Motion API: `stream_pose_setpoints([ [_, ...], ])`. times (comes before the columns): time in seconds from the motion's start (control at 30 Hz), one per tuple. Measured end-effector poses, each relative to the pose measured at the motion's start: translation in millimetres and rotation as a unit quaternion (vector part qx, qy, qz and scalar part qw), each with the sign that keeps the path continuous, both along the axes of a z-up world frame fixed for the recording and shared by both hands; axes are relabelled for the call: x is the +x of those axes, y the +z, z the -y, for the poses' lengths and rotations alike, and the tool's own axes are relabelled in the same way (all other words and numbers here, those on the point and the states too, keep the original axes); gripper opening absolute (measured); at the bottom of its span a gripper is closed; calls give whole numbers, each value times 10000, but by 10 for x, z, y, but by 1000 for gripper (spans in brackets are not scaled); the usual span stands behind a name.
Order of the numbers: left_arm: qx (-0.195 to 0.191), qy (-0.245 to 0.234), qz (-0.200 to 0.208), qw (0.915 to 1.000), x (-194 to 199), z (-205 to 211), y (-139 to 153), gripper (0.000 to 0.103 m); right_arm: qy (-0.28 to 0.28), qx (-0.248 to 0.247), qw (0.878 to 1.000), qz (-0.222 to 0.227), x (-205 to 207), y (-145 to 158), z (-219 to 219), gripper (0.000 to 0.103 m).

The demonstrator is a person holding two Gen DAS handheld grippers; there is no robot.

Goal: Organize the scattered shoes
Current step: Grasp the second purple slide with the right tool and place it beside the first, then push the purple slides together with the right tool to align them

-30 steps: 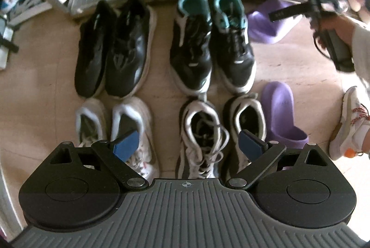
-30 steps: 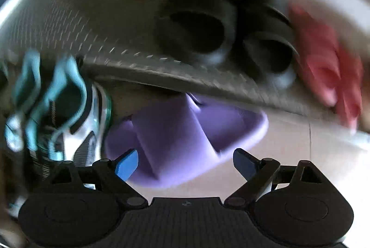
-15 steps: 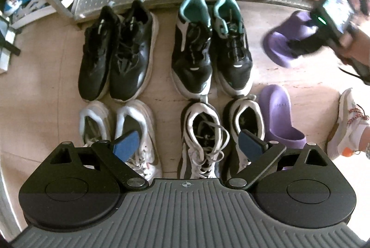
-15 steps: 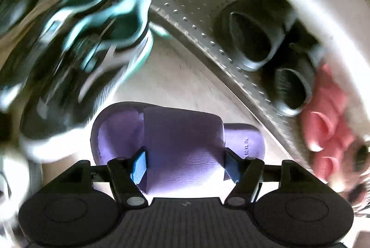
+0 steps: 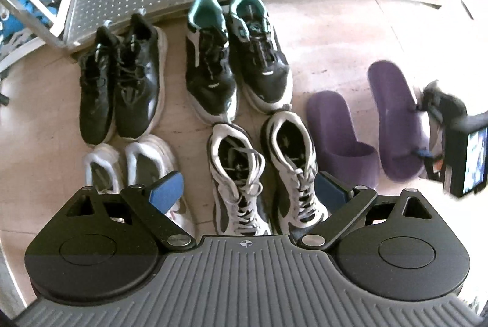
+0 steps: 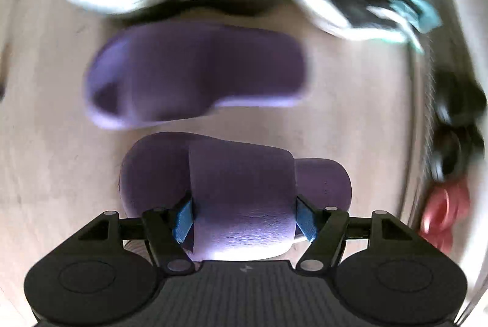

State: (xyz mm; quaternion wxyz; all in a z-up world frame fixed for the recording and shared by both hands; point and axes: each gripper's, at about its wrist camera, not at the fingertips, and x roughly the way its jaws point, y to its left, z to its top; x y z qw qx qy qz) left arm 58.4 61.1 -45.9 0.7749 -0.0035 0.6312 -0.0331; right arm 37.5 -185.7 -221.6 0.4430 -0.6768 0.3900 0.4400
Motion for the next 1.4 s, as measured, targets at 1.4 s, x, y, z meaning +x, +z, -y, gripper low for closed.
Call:
stream_pose_setpoints([
  [1.4,-97,-182,-28,9998,19,64,-17,96,-6553,38,7506,-840,793,203,-59,86],
])
